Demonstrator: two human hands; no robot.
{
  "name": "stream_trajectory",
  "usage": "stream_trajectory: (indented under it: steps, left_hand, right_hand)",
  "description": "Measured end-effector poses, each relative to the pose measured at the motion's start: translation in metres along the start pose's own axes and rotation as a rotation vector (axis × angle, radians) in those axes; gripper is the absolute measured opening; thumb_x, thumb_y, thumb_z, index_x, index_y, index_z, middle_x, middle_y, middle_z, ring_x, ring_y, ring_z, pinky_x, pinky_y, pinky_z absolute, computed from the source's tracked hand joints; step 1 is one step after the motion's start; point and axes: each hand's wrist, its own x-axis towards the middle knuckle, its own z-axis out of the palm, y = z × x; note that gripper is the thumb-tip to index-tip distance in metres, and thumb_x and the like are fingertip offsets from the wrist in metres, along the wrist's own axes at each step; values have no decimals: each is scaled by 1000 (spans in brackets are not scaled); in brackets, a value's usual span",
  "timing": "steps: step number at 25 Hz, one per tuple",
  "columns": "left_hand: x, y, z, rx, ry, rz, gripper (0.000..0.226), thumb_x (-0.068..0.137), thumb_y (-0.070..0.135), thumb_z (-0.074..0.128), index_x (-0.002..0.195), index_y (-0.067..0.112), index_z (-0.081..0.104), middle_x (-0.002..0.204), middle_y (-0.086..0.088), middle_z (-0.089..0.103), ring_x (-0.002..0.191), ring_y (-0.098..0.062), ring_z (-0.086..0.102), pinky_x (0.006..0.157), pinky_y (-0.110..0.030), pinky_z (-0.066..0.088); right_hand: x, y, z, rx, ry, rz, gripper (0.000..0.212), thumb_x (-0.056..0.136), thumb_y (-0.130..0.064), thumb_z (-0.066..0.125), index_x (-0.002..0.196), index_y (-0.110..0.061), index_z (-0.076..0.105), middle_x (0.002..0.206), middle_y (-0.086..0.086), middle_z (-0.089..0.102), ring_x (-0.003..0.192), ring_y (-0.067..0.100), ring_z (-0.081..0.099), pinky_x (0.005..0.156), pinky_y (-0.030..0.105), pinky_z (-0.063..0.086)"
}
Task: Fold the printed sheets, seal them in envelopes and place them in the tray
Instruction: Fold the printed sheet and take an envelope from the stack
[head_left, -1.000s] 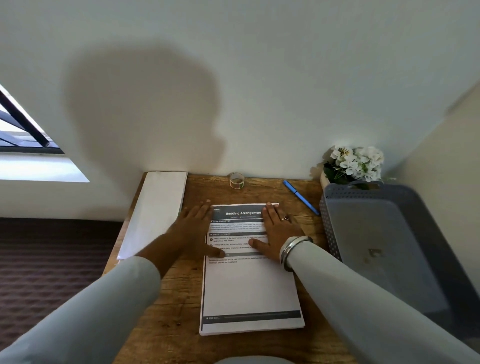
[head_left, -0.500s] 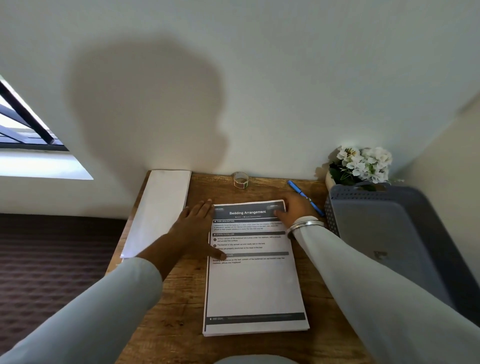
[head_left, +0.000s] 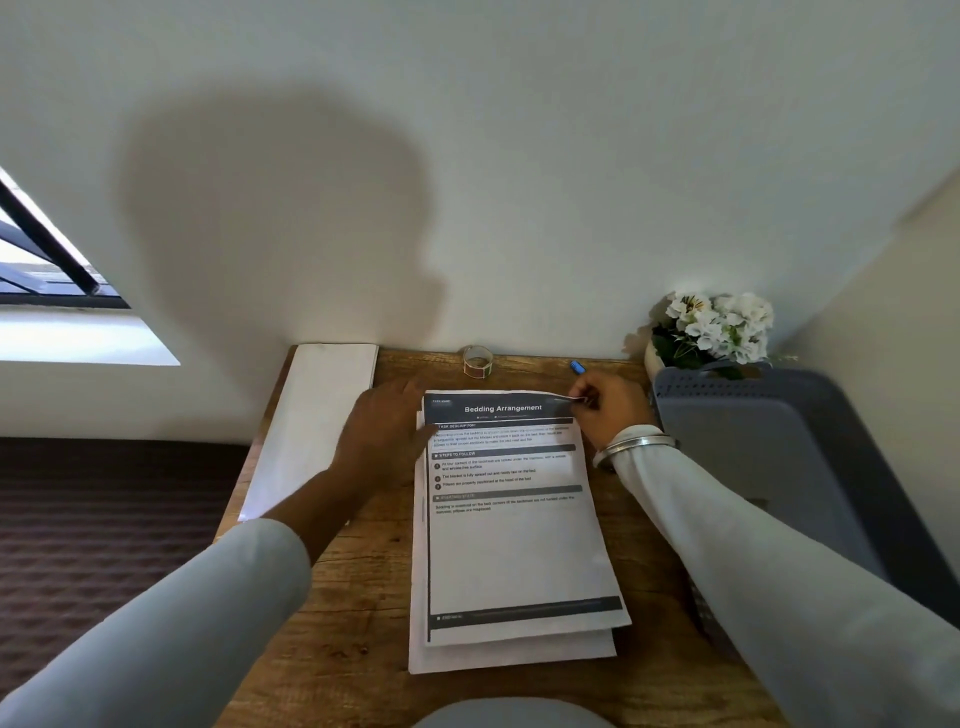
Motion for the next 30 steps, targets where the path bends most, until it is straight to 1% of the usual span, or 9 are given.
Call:
stream_trajectory:
  steps: [2, 4, 13, 17, 20, 24, 26, 28, 30]
  left_hand:
    - [-3, 5, -8, -8, 106, 31, 24, 95, 34, 64, 115, 21, 67, 108, 1, 73, 95, -22, 69, 78, -31, 52]
    - [-9, 7, -12, -6, 136, 48, 19, 97, 32, 60, 105, 20, 72, 100, 4, 75, 86, -19, 69, 69, -25, 48]
    - [-48, -1, -8, 5, 70, 82, 20, 90, 43, 70, 96, 24, 73, 105, 7, 75, 83, -18, 71, 65, -23, 48]
    - [-57, -3, -2, 89, -119, 177, 38, 95, 49, 48, 107, 24, 74, 114, 8, 73, 95, -18, 72, 74, -27, 56]
    - [-67, -3, 3, 131, -176, 260, 34, 95, 43, 50, 108, 22, 72, 115, 5, 73, 99, -18, 71, 76, -31, 60]
    - [-68, 7, 14, 165, -100, 243, 34, 98, 37, 48, 113, 18, 72, 117, -1, 73, 104, -20, 70, 86, -36, 58]
    - [-64, 18, 22, 187, -94, 241, 30, 97, 27, 58, 120, 14, 71, 122, -6, 71, 111, -24, 68, 95, -40, 54]
    - [-60, 31, 33, 201, -113, 245, 40, 91, 16, 69, 130, 11, 64, 132, -10, 66, 121, -28, 63, 102, -43, 49]
    - [-63, 43, 45, 171, -203, 203, 55, 94, 12, 61, 148, 12, 46, 153, -9, 45, 141, -25, 43, 114, -38, 31]
  right_hand:
    - [-9, -3, -2, 33, 27, -10, 16, 84, 0, 66, 88, -16, 68, 91, 1, 68, 83, 17, 62, 75, 26, 48]
    - [-19, -4, -2, 68, 50, -16, 17, 84, 1, 66, 86, -16, 68, 90, -1, 68, 82, 16, 62, 75, 24, 48]
    - [-63, 26, 20, 14, 43, -60, 21, 81, 0, 69, 82, -20, 68, 89, -4, 68, 83, 15, 64, 79, 29, 56]
    - [-74, 37, 26, -93, -49, -40, 14, 84, -9, 68, 85, -22, 69, 93, 0, 70, 85, 20, 64, 79, 31, 55]
    - [-81, 37, 27, -185, -111, -67, 10, 85, -18, 66, 91, -26, 68, 102, -2, 70, 90, 21, 63, 81, 30, 54]
    - [-89, 27, 28, -304, -143, -187, 34, 80, -47, 56, 102, -24, 69, 110, -4, 67, 96, 20, 63, 82, 32, 52]
    - [-90, 17, 36, -347, -108, -233, 45, 86, -54, 47, 109, -22, 68, 118, -1, 66, 105, 22, 61, 92, 36, 49]
    - [-89, 4, 52, -413, -151, -251, 50, 95, -46, 39, 132, -18, 57, 141, 6, 54, 130, 26, 48, 111, 40, 36]
    - [-92, -11, 74, -382, -192, -277, 54, 99, -35, 35, 148, -11, 38, 155, 11, 38, 144, 28, 32, 119, 38, 20]
